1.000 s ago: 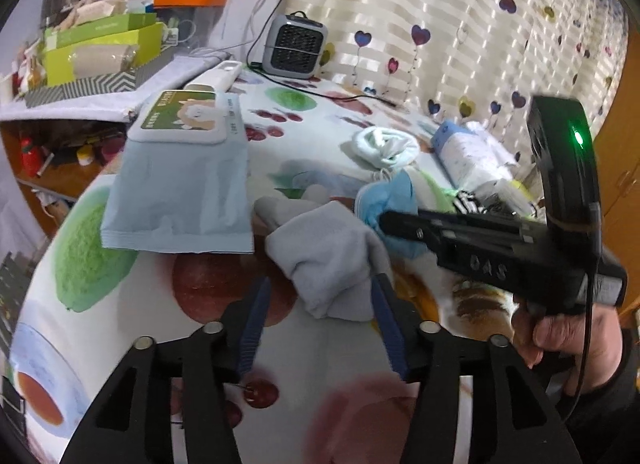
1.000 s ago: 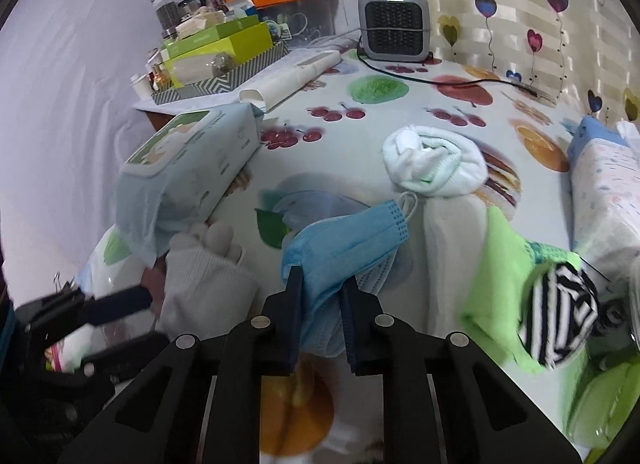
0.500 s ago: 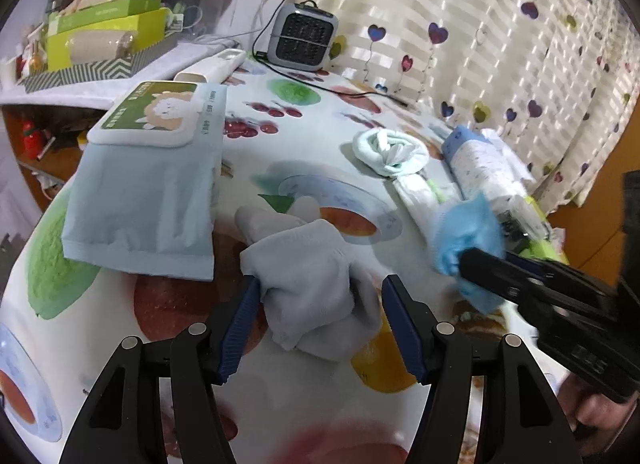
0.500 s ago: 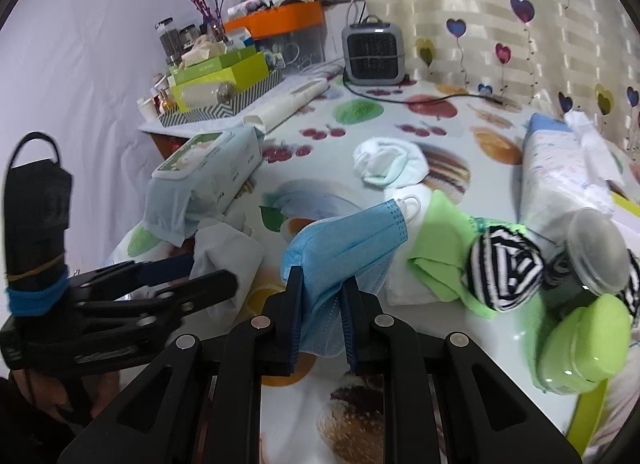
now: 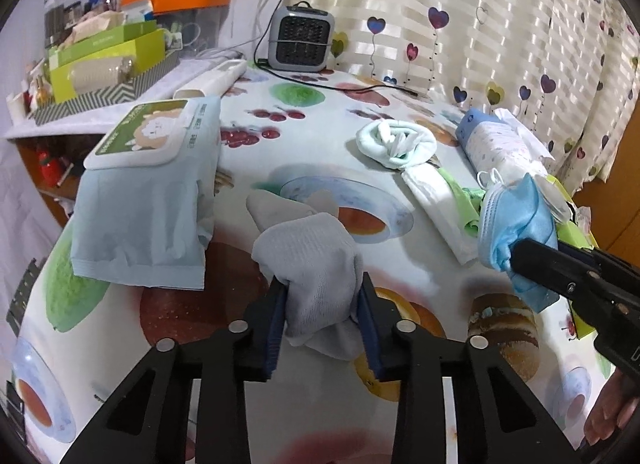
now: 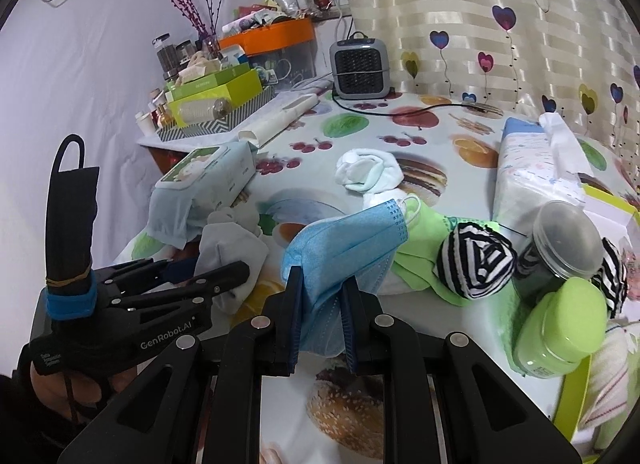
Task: Organize soft objects
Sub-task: 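Lift the glove and mask and carry both toward the white tray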
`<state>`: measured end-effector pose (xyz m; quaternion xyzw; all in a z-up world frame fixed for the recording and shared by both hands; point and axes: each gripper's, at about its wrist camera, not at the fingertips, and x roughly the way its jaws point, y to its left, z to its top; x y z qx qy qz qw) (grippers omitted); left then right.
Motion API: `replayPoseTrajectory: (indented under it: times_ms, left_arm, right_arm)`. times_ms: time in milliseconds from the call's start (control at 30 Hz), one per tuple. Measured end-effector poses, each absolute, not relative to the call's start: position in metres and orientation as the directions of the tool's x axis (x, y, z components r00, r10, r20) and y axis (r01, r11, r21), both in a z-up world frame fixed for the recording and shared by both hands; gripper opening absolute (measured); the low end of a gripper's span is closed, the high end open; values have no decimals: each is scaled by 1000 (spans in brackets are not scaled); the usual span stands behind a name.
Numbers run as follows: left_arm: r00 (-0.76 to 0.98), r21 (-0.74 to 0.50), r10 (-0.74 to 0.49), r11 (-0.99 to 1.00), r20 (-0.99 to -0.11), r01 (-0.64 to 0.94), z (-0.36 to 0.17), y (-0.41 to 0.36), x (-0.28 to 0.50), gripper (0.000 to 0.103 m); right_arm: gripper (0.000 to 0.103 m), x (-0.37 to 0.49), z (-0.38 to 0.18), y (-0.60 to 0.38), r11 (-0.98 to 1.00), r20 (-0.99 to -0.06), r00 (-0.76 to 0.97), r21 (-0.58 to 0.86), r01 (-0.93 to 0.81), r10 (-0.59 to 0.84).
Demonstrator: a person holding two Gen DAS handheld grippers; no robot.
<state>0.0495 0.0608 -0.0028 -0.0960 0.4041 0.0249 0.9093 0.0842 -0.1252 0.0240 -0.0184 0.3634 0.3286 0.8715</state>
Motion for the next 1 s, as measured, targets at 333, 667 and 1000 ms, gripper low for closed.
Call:
replayPoseTrajectory:
  times_ms: [333, 667, 1000]
  left_arm:
    - [708, -132, -21, 986, -706, -103, 16, 52, 37, 28]
    - [750, -115, -20, 991, -661, -74, 42, 41, 27, 28]
    - [783, -92, -32, 995, -621, -33, 65, 21, 25, 28]
  right_arm:
    - [18, 75, 37, -135, 787, -615, 549, 204, -583, 566]
    - [18, 63, 55, -147, 792, -572, 590, 191, -580, 569]
    - [18, 55, 71, -167, 807, -530, 635, 181, -562, 562]
